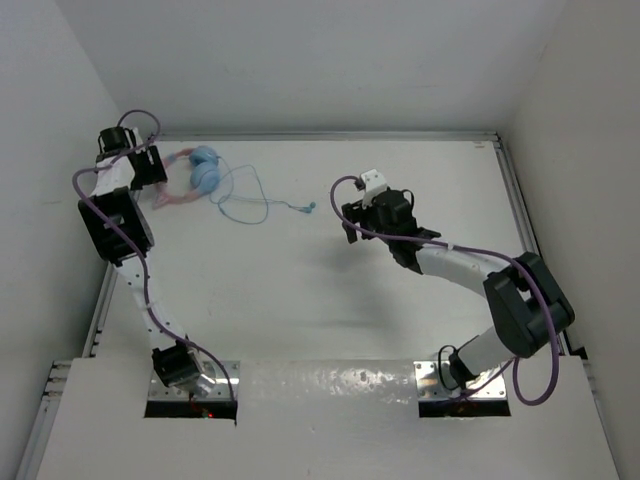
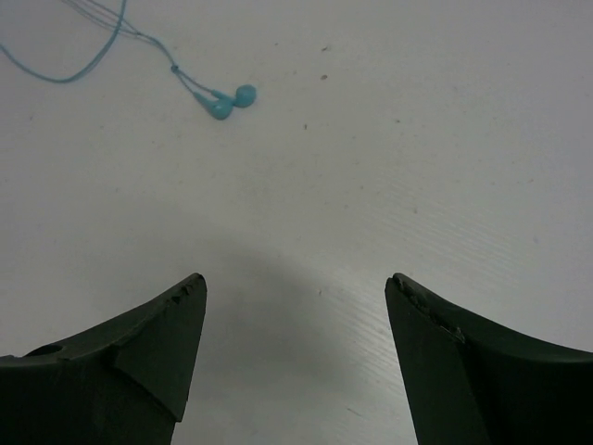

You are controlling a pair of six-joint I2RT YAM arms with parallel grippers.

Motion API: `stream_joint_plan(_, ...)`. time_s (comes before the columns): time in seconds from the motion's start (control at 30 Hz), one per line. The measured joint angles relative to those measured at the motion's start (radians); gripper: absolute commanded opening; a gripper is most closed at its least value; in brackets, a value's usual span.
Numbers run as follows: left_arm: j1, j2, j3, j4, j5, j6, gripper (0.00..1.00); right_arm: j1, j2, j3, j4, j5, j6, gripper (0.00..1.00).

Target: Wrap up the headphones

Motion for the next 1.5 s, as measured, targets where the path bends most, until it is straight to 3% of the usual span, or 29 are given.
stream_joint_plan(0.17, -0.002, 0.052, 0.03, 0.021, -0.069, 0.0, 0.46, 0.004, 0.022, 0.003, -0.007, -0.008, 0.007, 0.77)
stream_joint_plan(0.27, -0.01, 0.08, 0.072, 0.018, -0.061, 0.012, 0.16, 0.001, 0.033, 0.027, -0.019, -0.016, -0.001, 0.75)
stream_joint_plan(0.3, -0.014, 0.084, 0.078, 0.019, -0.055, 0.018, 0.0, 0.0, 0.037, 0.039, -0.024, -0.023, -0.005, 0.74)
stream_joint_plan(0.53, -0.032, 0.077, 0.101, -0.047, 0.082, 0.039, 0.0, 0.0, 0.043, 0.137, -0.082, -0.156, -0.083, 0.59)
stream_joint_plan(0.7, -0.096, -0.053, 0.09, -0.135, 0.142, 0.088, 0.0, 0.0, 0.018, 0.181, -0.099, -0.255, -0.14, 0.91)
stream_joint_plan(0.87, -0.208, -0.404, 0.042, -0.118, 0.2, 0.11, 0.0, -0.001, -0.067, 0.166, -0.055, -0.346, -0.209, 0.91)
stream_joint_plan(1.1, -0.291, -0.697, 0.184, -0.068, 0.314, 0.068, 0.0, -0.001, -0.103, 0.144, 0.062, -0.426, -0.248, 0.94)
stream_joint_plan(1.23, -0.296, -0.732, 0.19, -0.077, 0.33, 0.053, 0.0, 0.0, -0.103, 0.117, 0.143, -0.457, -0.251, 0.92)
stream_joint_plan(1.5, -0.301, -0.648, 0.189, -0.148, 0.324, 0.033, 0.0, 0.031, -0.069, 0.073, 0.257, -0.547, -0.259, 0.92)
